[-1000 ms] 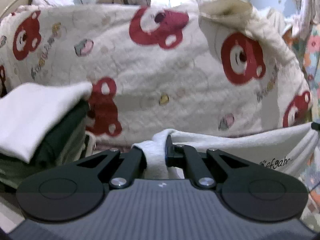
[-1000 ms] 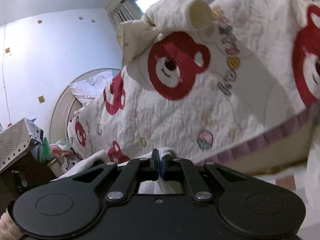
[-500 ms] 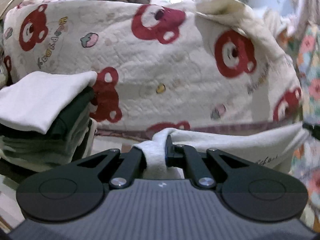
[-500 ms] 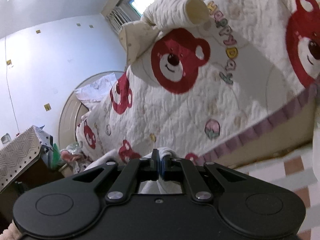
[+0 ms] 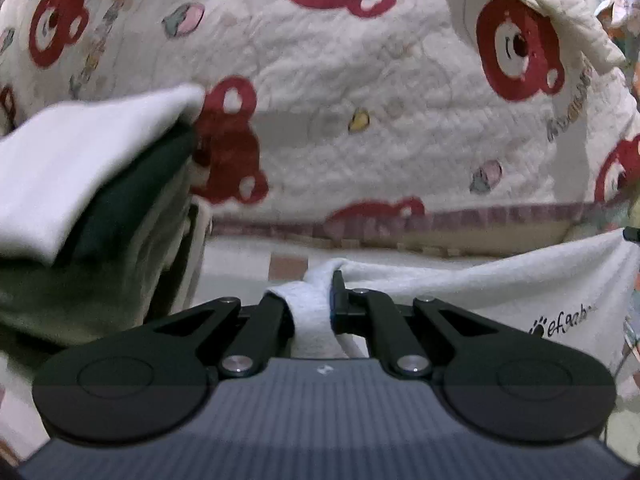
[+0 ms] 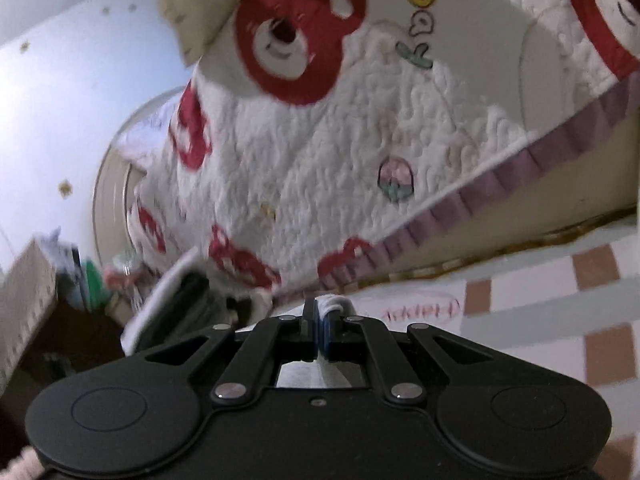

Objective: Fold clothes
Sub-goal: 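Lift the grey shirt with both grippers pinching its edge, then lower the held shirt edge onto the mat with both grippers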

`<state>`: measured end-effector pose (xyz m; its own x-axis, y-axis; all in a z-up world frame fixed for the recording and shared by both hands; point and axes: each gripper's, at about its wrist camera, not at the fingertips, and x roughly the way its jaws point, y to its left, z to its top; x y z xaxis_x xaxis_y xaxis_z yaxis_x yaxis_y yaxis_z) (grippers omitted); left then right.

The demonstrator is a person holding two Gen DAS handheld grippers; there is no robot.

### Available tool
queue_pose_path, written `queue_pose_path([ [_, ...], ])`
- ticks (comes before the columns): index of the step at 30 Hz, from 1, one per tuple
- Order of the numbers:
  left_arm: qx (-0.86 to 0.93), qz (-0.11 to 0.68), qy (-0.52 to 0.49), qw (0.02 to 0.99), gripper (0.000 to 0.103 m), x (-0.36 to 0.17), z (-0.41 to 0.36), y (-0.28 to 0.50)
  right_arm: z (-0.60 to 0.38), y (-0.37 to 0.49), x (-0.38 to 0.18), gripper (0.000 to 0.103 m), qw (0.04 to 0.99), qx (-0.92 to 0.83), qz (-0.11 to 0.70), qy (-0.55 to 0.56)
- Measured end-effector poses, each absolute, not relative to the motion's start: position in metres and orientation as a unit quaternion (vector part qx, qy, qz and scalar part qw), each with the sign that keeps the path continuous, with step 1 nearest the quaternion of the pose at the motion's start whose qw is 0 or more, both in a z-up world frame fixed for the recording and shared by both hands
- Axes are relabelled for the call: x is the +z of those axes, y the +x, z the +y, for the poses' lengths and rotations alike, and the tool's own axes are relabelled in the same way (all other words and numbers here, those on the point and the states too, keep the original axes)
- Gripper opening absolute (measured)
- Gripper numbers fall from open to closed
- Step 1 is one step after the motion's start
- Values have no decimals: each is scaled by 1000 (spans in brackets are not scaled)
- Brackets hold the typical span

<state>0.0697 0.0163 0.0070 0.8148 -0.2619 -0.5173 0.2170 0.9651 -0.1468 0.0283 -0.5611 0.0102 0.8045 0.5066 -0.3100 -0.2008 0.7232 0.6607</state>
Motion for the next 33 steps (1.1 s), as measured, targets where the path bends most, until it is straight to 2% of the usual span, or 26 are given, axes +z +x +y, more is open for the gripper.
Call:
queue_pose_path([
  [4, -135, 204, -40, 969, 2, 36, 8, 91, -567, 42, 35, 5, 914, 206, 169, 306],
  [7, -143, 146, -92, 975, 2, 55, 15, 91, -571, 37, 55, 5, 924, 220, 108, 294],
  [11, -153, 114, -98, 977, 3, 49, 17, 66, -568, 9, 58, 5, 939, 227, 76, 247],
  [12, -161, 112, -87, 977, 3, 38, 18, 58, -566, 1, 38, 5, 941, 219, 94, 242],
  [15, -180, 161, -81, 967, 9, -21, 24, 41, -561, -24, -22, 5, 943, 193, 150, 228],
  [19, -172, 252, -78, 949, 9, -123, 31, 19, -554, -52, -107, 5, 936, 158, 234, 212],
  [22, -162, 353, -62, 920, 7, -175, 27, 10, -549, -65, -164, 5, 919, 136, 302, 212],
  [25, -152, 404, -63, 900, 8, -195, 32, 6, -548, -78, -189, 5, 909, 128, 327, 223],
  [31, -155, 394, -146, 894, 8, -191, 55, 10, -552, -78, -189, 5, 904, 122, 349, 215],
  [33, -158, 396, -156, 891, 8, -193, 57, 8, -545, -76, -188, 9, 902, 131, 355, 208],
])
